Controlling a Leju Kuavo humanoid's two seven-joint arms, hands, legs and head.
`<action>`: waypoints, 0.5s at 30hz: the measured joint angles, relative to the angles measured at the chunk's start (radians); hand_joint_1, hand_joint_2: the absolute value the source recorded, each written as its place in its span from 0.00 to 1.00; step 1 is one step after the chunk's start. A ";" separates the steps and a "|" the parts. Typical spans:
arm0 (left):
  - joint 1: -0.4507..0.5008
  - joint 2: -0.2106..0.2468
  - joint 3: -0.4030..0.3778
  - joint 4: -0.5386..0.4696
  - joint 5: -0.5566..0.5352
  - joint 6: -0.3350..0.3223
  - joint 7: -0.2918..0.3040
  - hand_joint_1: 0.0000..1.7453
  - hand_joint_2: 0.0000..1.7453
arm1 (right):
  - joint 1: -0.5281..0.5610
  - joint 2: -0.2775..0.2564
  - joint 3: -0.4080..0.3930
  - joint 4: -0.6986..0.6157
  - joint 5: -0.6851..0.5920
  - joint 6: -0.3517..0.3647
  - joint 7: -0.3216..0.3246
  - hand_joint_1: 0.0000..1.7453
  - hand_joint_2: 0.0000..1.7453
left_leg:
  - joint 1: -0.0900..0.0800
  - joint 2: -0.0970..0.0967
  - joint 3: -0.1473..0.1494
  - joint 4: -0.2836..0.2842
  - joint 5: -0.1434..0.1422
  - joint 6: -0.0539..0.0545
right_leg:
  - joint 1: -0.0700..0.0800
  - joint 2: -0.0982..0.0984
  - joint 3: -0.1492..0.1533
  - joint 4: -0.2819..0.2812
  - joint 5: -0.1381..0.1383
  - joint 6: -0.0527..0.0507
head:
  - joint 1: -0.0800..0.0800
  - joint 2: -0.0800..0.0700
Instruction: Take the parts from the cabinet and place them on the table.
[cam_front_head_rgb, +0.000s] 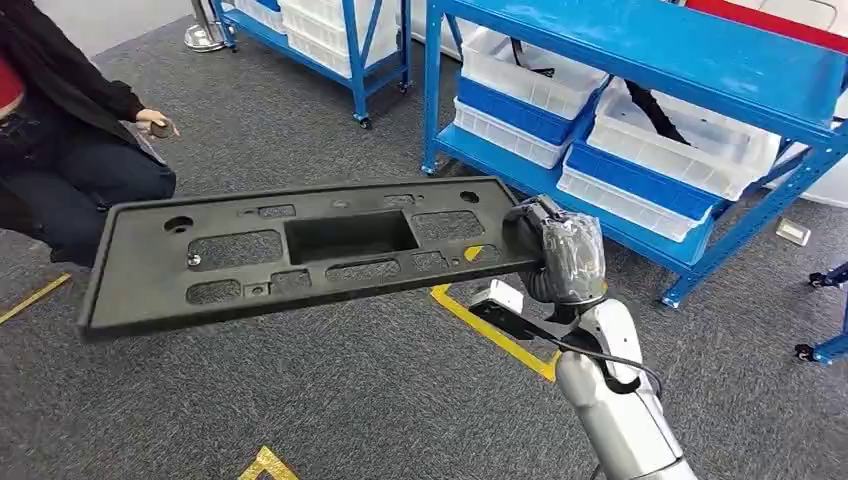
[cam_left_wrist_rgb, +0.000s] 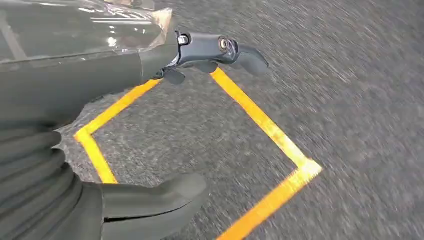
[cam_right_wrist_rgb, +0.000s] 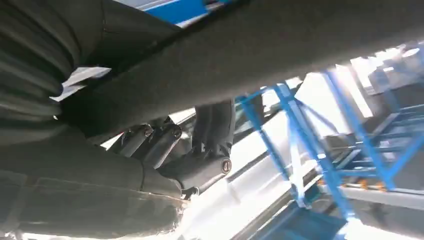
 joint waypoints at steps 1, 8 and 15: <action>0.003 0.001 0.003 0.000 0.003 0.003 -0.003 0.00 1.00 | -0.004 0.006 0.006 0.003 -0.001 0.003 -0.002 1.00 1.00 | -0.007 -0.009 -0.005 0.001 0.003 -0.008 | 0.011 -0.002 0.007 -0.005 0.008 -0.008 | 0.001 0.000; 0.035 0.006 0.042 0.006 0.032 0.026 -0.024 0.00 1.00 | -0.043 0.053 0.041 0.018 0.000 0.024 -0.011 1.00 1.00 | 0.001 0.061 -0.083 0.146 -0.081 -0.040 | 0.001 -0.061 0.011 -0.020 0.031 -0.050 | -0.008 0.000; 0.052 0.006 0.060 0.009 0.039 0.028 -0.031 0.00 1.00 | -0.047 0.083 0.065 0.025 0.014 0.040 -0.007 1.00 1.00 | 0.027 0.145 -0.005 0.044 -0.018 -0.070 | 0.009 -0.131 0.010 -0.013 0.023 -0.037 | -0.008 0.000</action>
